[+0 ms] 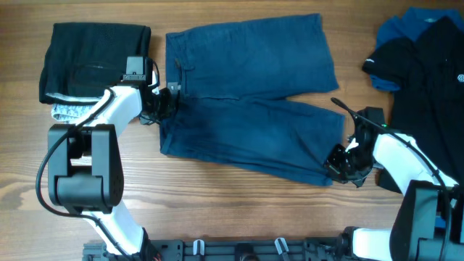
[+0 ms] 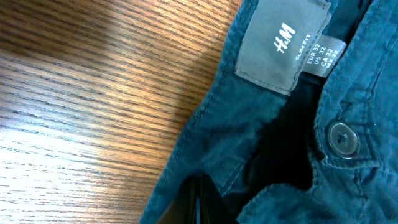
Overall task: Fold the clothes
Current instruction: 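Grasp the left waistband corner with left gripper, right leg hem with right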
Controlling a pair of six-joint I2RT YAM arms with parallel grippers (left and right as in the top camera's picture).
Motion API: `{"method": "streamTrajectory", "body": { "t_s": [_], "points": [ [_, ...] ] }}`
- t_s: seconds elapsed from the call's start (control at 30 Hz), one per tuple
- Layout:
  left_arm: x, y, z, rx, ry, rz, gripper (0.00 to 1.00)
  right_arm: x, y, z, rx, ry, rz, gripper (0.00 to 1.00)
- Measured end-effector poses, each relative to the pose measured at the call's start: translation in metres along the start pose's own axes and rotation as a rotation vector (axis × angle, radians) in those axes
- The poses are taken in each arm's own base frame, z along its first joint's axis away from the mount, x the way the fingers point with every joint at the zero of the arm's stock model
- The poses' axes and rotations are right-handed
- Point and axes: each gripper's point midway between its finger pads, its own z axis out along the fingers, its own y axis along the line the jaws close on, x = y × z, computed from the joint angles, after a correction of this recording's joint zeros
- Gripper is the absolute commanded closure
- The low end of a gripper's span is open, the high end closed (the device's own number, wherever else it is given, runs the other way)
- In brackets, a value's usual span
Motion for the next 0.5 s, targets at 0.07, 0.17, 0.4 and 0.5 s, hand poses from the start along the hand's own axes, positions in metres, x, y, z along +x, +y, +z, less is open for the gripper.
{"method": "streamTrajectory", "body": {
  "t_s": [0.07, 0.17, 0.4, 0.5],
  "points": [
    [0.000, 0.000, 0.000, 0.000, 0.000, 0.001, 0.96, -0.002, -0.003, -0.001, 0.001, -0.004, 0.015, 0.41],
    [0.000, -0.001, 0.000, 0.005, -0.001, 0.002, 0.78, -0.006, -0.002, -0.001, -0.005, -0.017, -0.008, 0.23],
    [-0.002, -0.017, -0.052, 0.028, -0.014, 0.013, 0.59, -0.026, 0.015, -0.026, -0.030, -0.073, -0.076, 0.21],
    [0.024, -0.011, -0.084, -0.005, 0.070, -0.002, 0.50, -0.025, 0.015, -0.030, -0.025, -0.065, -0.088, 0.21]
  ]
}}
